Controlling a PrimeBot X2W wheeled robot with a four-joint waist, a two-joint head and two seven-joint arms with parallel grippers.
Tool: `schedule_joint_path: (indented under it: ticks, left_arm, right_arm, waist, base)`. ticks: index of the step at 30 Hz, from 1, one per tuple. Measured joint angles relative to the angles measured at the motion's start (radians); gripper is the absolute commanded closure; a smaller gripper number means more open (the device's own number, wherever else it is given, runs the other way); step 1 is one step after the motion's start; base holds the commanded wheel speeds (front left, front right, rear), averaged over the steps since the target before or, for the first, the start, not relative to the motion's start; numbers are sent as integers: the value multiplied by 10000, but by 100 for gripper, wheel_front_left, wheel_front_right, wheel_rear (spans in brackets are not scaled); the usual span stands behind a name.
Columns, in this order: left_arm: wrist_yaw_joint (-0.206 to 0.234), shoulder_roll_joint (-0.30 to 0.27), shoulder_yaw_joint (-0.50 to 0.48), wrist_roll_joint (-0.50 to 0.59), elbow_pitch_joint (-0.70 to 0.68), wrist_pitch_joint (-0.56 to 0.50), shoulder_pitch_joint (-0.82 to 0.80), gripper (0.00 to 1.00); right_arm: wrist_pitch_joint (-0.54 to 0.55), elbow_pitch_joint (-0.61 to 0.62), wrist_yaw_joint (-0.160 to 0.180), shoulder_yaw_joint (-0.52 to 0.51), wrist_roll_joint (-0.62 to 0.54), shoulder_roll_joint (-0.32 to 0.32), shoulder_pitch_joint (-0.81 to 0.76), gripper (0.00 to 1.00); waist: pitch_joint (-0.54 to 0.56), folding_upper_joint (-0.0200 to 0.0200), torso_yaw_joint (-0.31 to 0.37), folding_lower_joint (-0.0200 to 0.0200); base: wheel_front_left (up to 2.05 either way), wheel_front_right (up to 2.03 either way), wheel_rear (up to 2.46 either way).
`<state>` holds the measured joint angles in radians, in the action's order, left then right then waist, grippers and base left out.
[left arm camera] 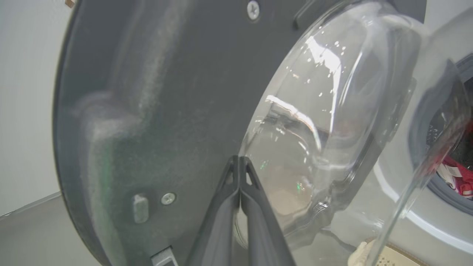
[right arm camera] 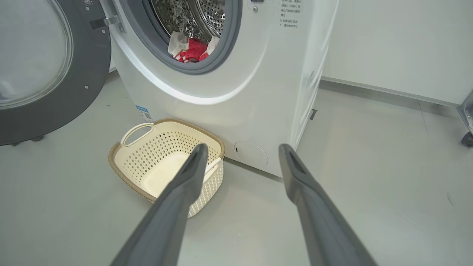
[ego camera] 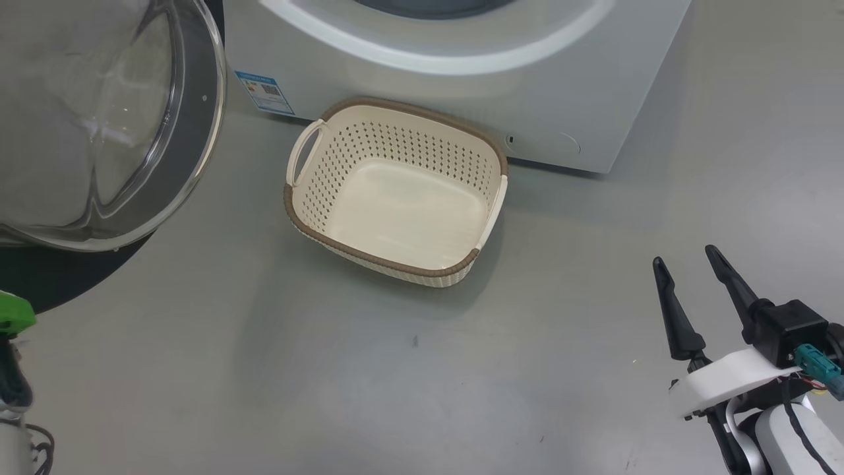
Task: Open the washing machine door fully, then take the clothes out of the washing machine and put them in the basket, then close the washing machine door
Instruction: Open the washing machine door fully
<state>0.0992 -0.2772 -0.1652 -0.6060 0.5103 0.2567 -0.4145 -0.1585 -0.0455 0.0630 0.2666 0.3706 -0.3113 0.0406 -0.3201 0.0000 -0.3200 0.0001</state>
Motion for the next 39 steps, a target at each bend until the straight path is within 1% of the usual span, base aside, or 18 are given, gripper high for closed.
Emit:
schedule_joint_path:
  ticks: [13, 18, 24, 27, 37, 39]
  left_arm:
    - [-520, 186, 993, 863, -111, 0, 860, 100]
    - [-711, 456, 1392, 988, -230, 0, 1329, 100]
    - [-963, 732, 1793, 1068, -437, 0, 1972, 100]
    - [-976, 794, 1891, 1099, -545, 0, 2166, 100]
    - [-1150, 1312, 2313, 1183, -1275, 0, 2896, 100]
    - [-1250, 1450, 2474, 1260, -1386, 0, 2996, 100]
  right_arm:
    - [-337, -606, -2, 58, 234, 575, 11, 0]
    - [-504, -782, 2, 29, 320, 711, -39, 0]
    - [-593, -943, 8, -33, 508, 895, -248, 0]
    - [-600, -991, 10, -36, 516, 934, -365, 0]
    - [-671, -999, 27, -54, 575, 1039, -724, 0]
    - [-671, -984, 102, -75, 575, 1043, -765, 0]
  waist:
    - [1256, 0, 305, -1]
    - [1789, 0, 538, 0]
    - [2502, 0, 946, 0]
    - [2680, 0, 1079, -1]
    - [3286, 0, 1855, -1]
    - [3354, 0, 1993, -1]
  base:
    - [0, 0, 0]
    - [0, 0, 0]
    - [0, 0, 0]
    - [0, 0, 0]
    - [0, 0, 0]
    - [0, 0, 0]
